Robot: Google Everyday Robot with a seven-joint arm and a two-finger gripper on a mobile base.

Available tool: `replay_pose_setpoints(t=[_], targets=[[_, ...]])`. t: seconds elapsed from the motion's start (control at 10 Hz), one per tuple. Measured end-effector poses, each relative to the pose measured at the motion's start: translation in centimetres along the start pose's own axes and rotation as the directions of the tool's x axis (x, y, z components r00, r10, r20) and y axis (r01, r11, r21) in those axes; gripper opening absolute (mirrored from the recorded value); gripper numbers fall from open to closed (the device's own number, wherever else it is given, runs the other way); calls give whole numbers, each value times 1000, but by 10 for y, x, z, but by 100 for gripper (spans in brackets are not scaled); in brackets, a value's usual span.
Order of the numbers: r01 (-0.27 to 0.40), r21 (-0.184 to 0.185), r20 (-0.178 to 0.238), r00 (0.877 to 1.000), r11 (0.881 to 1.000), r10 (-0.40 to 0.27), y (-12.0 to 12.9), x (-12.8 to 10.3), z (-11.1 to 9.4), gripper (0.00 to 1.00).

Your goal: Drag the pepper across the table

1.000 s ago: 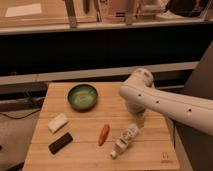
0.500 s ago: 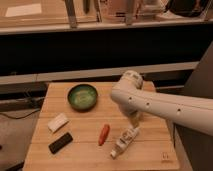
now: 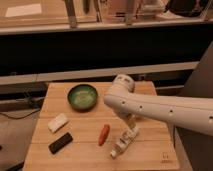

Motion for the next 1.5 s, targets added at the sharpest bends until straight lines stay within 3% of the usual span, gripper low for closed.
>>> replay_pose_setpoints(t=[0.6, 1.5], targets=[[108, 18, 17, 994, 994, -108, -4, -15, 22, 80], [280, 79, 31, 958, 957, -284, -21, -53, 68, 80]])
